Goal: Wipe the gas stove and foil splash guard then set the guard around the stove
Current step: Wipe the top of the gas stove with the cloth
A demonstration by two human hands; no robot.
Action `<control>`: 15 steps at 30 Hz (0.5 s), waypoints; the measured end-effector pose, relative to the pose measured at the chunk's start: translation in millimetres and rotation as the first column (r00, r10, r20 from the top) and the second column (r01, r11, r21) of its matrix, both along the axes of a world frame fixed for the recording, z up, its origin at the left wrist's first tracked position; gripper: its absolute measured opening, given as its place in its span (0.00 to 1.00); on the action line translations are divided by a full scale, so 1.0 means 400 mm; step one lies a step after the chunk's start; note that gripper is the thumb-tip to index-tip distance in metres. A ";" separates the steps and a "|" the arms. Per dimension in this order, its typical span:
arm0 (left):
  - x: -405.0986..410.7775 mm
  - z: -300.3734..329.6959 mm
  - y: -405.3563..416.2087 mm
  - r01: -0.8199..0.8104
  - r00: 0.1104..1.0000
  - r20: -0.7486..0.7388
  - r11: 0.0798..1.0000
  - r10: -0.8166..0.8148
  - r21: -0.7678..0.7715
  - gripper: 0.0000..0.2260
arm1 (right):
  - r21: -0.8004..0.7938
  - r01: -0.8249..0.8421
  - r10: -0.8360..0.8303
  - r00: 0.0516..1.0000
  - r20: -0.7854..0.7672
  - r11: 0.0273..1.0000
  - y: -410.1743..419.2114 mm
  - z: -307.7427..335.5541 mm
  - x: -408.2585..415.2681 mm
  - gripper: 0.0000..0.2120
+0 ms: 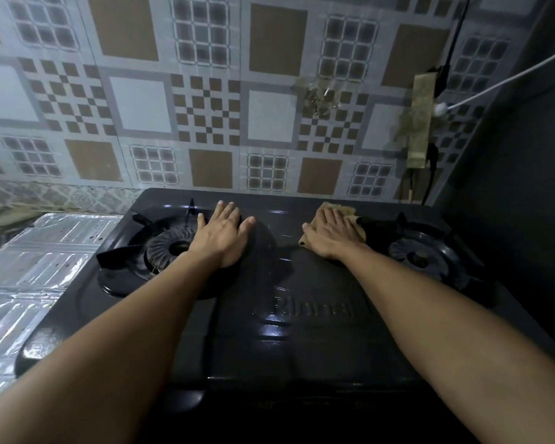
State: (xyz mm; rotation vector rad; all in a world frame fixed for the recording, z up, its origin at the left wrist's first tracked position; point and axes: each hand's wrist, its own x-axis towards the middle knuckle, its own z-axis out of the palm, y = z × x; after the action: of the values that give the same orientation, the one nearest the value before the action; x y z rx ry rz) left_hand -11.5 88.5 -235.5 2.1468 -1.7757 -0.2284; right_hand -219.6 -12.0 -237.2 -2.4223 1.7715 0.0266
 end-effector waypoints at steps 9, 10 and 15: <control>0.001 0.002 0.001 -0.014 0.999 -0.029 1.000 0.014 -0.022 0.24 | -0.038 -0.484 0.482 0.875 -0.048 0.874 0.171 -0.013 0.091 0.33; 0.001 0.001 0.001 -0.016 0.999 -0.036 1.000 0.015 -0.024 0.23 | -0.052 -0.547 0.545 0.837 -0.052 0.836 0.218 -0.013 0.077 0.35; -0.002 0.003 0.005 -0.021 0.997 -0.070 0.999 0.019 -0.031 0.23 | -0.068 -0.550 0.549 0.835 -0.023 0.833 0.247 -0.021 0.002 0.32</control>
State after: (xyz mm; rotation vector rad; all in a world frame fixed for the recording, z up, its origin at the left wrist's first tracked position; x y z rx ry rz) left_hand -12.5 90.5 -234.3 2.1075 -1.7068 -0.2649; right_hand -218.8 86.7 -245.6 -2.8956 1.0232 0.0258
